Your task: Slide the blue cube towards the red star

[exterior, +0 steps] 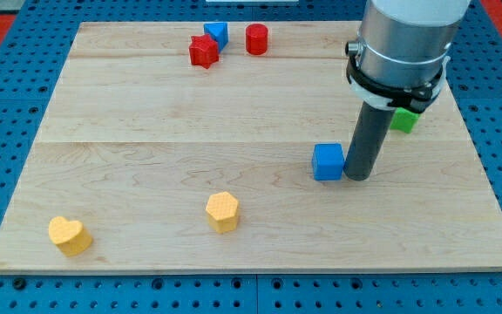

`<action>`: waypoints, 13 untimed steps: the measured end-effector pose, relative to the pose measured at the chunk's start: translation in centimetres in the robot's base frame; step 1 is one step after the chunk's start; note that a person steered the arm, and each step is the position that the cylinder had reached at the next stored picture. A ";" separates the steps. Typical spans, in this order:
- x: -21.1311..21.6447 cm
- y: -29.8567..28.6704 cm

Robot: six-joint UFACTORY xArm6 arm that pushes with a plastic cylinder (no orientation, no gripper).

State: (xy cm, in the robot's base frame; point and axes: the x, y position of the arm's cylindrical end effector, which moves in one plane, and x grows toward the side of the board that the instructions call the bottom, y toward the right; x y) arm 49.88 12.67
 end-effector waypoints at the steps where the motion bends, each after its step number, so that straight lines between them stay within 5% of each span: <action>1: 0.8 -1.4; 5: -6.9 -9.5; 7: -12.0 -9.5; 9: -11.1 -6.9; 13: -21.8 -12.4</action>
